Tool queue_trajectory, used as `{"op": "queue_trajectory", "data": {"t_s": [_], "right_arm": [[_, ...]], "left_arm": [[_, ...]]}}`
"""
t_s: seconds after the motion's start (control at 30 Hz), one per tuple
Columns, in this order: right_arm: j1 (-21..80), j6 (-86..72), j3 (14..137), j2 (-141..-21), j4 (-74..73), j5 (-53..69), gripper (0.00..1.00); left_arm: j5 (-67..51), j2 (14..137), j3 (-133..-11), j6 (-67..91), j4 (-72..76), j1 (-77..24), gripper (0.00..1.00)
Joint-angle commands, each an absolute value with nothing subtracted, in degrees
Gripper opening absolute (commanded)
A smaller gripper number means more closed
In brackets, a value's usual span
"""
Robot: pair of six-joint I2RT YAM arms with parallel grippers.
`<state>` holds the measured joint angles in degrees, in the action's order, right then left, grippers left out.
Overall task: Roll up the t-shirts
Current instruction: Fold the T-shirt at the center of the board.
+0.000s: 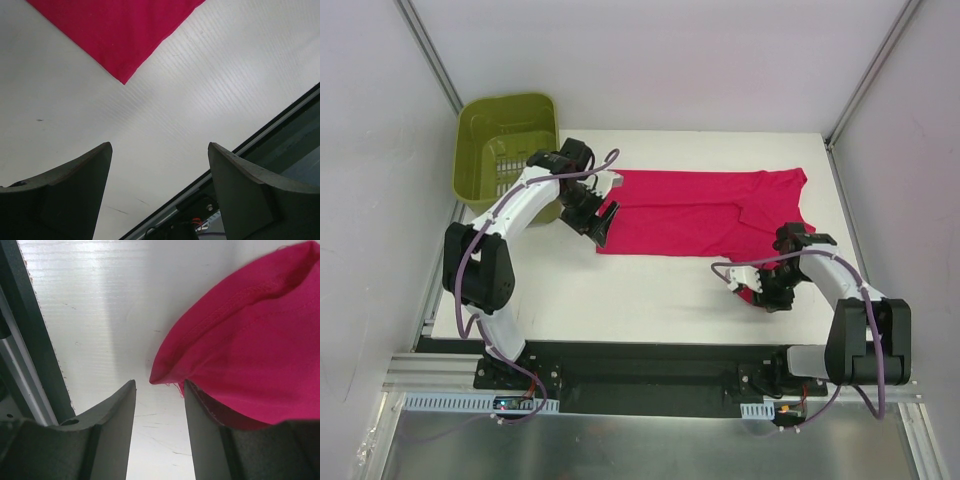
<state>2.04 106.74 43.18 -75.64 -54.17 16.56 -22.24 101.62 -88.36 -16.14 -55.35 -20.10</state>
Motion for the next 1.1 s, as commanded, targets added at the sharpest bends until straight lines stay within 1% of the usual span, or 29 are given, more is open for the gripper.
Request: {"op": "queue_trajectory", "data": {"t_s": [0.0, 0.13, 0.2, 0.27, 0.33, 0.4, 0.57, 0.6, 0.63, 0.73, 0.8, 0.87, 0.9, 1.0, 1.07], "right_arm": [[4.0, 109.9, 42.9, -76.9, -54.3, 15.1, 0.45], [4.5, 110.1, 40.4, -77.8, -51.0, 13.2, 0.43], [4.7, 110.0, 39.6, -77.6, -49.1, 12.3, 0.39], [4.8, 110.4, 37.9, -77.0, -46.9, 11.6, 0.37], [4.9, 110.2, 37.2, -75.7, -45.9, 11.4, 0.31], [5.0, 107.5, 37.2, -73.2, -44.6, 12.5, 0.19], [5.4, 103.1, 37.6, -67.9, -44.7, 14.0, 0.09], [5.7, 101.9, 37.4, -67.2, -44.7, 14.1, 0.04], [5.8, 101.1, 37.0, -66.5, -44.7, 14.0, 0.01], [6.4, 97.7, 36.2, -65.7, -44.4, 13.6, 0.01], [6.9, 95.0, 36.1, -65.7, -44.1, 13.0, 0.01], [7.2, 91.2, 36.4, -66.3, -43.4, 12.3, 0.01], [7.6, 89.9, 36.6, -66.5, -43.0, 11.6, 0.01], [7.6, 85.9, 37.2, -67.2, -42.4, 11.2, 0.01], [7.7, 85.4, 36.4, -66.5, -41.8, 11.5, 0.01]], "left_arm": [[-21.7, 101.4, -89.2, -17.1, -56.8, -18.8, 0.77], [-21.4, 101.5, -89.6, -17.2, -57.4, -17.9, 0.78], [-21.1, 101.5, -89.7, -17.4, -57.7, -17.6, 0.78], [-20.8, 101.2, -89.1, -17.3, -57.7, -17.2, 0.78], [-20.7, 100.9, -87.8, -16.7, -57.7, -16.6, 0.78], [-21.9, 100.4, -86.0, -14.8, -57.7, -15.4, 0.78], [-24.7, 98.4, -80.6, -7.7, -54.4, -12.4, 0.79], [-24.9, 98.4, -79.6, -6.9, -54.1, -11.8, 0.78], [-24.8, 98.3, -79.0, -6.2, -53.5, -11.8, 0.78], [-24.8, 99.0, -78.1, -3.6, -51.5, -11.8, 0.78], [-23.2, 101.1, -78.9, -2.4, -50.5, -11.8, 0.75], [-23.7, 103.8, -80.0, -2.3, -50.1, -11.8, 0.70], [-24.4, 104.8, -81.5, -2.3, -49.9, -11.8, 0.65], [-26.1, 108.4, -84.4, -2.1, -49.8, -12.7, 0.59], [-25.9, 110.7, -85.8, -2.1, -49.8, -14.1, 0.57]]}}
